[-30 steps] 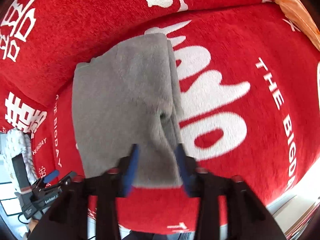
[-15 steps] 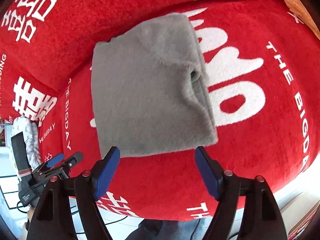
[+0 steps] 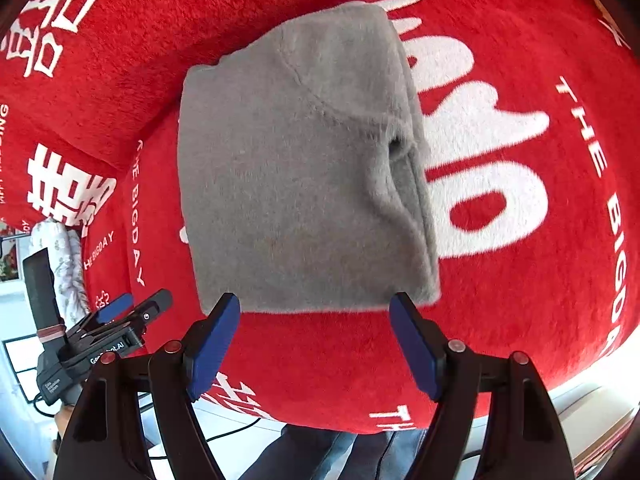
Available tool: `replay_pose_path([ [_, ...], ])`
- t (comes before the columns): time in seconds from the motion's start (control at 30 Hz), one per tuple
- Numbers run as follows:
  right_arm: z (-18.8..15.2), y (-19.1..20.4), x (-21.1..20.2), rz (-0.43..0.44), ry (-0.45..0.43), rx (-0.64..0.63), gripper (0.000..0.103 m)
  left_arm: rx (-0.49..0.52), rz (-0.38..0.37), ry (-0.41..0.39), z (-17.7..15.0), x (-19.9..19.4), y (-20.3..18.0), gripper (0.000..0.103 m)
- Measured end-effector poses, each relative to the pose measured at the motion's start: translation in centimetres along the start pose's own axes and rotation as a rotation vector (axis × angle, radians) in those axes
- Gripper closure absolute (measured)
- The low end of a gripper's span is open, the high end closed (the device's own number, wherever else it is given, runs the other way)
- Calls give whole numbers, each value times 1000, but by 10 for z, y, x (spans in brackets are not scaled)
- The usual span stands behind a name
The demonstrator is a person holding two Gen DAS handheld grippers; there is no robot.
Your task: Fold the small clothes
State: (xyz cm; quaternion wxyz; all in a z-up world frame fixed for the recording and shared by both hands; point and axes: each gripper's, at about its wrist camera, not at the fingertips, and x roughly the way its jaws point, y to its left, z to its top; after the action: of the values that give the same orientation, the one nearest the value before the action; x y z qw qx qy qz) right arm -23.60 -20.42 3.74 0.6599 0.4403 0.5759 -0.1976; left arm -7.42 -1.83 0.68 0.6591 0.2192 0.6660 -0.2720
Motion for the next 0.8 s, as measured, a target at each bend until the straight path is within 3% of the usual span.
replay_pose_path([
  [0.4,43,-45,-15,-16,-13,26,23,-70,10,-1,39,10,-7,1],
  [0.53,54,-58,-14,-12,-13,38,23,-63,-49,0,49,11,-14,1],
  [0.8,75,-73,-6,52,-19,49,23,-88,-98,-19,74,13,-20,1],
])
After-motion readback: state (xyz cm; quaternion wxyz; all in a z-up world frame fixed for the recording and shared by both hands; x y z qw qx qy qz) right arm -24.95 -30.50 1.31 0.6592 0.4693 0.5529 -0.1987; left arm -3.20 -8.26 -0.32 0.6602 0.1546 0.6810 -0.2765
